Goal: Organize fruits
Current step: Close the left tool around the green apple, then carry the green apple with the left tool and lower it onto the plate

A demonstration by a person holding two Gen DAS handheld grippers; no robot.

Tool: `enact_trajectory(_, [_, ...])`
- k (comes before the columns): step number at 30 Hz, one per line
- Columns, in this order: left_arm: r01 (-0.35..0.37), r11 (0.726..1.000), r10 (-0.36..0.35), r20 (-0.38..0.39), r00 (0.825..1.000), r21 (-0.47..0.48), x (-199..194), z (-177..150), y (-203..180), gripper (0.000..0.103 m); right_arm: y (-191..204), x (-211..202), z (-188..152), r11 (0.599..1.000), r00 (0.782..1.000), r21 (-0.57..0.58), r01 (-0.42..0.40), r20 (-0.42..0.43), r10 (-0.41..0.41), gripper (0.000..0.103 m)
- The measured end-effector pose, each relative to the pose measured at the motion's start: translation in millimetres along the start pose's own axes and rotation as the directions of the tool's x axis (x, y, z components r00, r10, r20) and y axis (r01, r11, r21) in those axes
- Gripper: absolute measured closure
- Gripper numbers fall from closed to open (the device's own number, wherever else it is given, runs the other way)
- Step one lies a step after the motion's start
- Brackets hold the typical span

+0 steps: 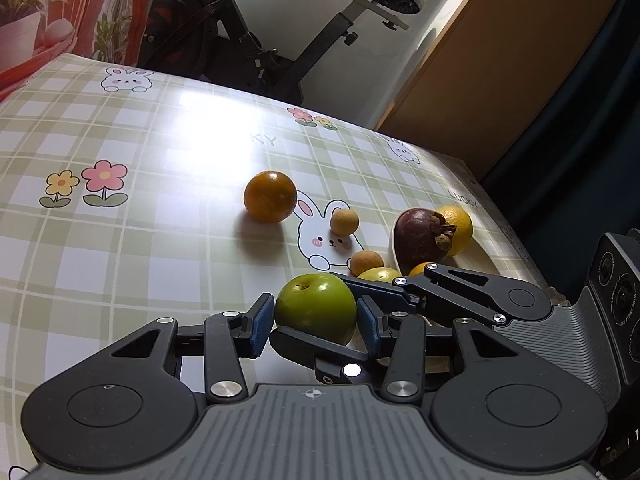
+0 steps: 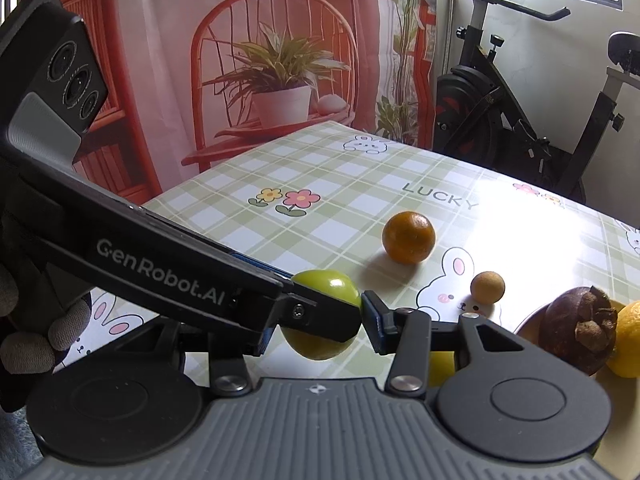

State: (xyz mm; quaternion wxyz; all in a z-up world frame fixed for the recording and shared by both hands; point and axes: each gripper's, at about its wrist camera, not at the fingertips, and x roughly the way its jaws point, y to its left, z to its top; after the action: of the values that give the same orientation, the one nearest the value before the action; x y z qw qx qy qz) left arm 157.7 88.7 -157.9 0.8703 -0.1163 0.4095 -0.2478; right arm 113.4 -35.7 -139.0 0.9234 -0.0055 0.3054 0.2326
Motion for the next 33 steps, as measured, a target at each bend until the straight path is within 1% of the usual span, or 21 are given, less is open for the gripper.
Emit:
enact_trajectory(6, [-0.021, 0.999, 0.021, 0.015, 1.000, 0.045, -5.0, 5.5, -28.9, 0.055, -10.5, -27.5, -4.4, 1.000, 0.998, 0.024, 0.019, 0.065, -0.021, 0.055])
enact_trajectory(12, [-0.019, 0.996, 0.021, -0.019, 1.000, 0.093, 12.1, 8.8, -65.6, 0.055, -36.8, -52.7, -17.9, 0.995, 0.994, 0.085, 0.045, 0.092, -0.053, 0.055])
enact_trajectory(17, [-0.021, 0.988, 0.029, -0.050, 0.998, 0.154, 31.4, 10.7, -98.0, 0.055, -66.6, -72.7, -33.6, 0.987, 0.990, 0.151, 0.055, 0.121, -0.074, 0.055])
enact_trajectory(21, [-0.020, 0.979, 0.038, -0.082, 0.996, 0.205, 50.1, 14.5, -122.4, 0.055, -93.4, -85.8, -45.7, 0.973, 0.985, 0.220, 0.064, 0.145, -0.097, 0.055])
enact_trajectory(24, [-0.012, 0.970, 0.036, -0.096, 0.995, 0.242, 63.0, 19.8, -142.3, 0.055, -113.7, -99.3, -55.3, 0.960, 0.977, 0.271, 0.067, 0.179, -0.118, 0.055])
enact_trajectory(28, [-0.015, 0.951, 0.055, -0.122, 0.991, 0.308, 83.4, 22.2, -166.8, 0.055, -139.1, -109.3, -66.9, 0.936, 0.972, 0.345, 0.069, 0.188, -0.141, 0.055])
enact_trajectory(33, [-0.015, 0.937, 0.068, -0.140, 0.988, 0.348, 103.6, 24.8, -189.5, 0.055, -160.2, -116.7, -78.5, 0.915, 0.964, 0.396, 0.077, 0.203, -0.170, 0.055])
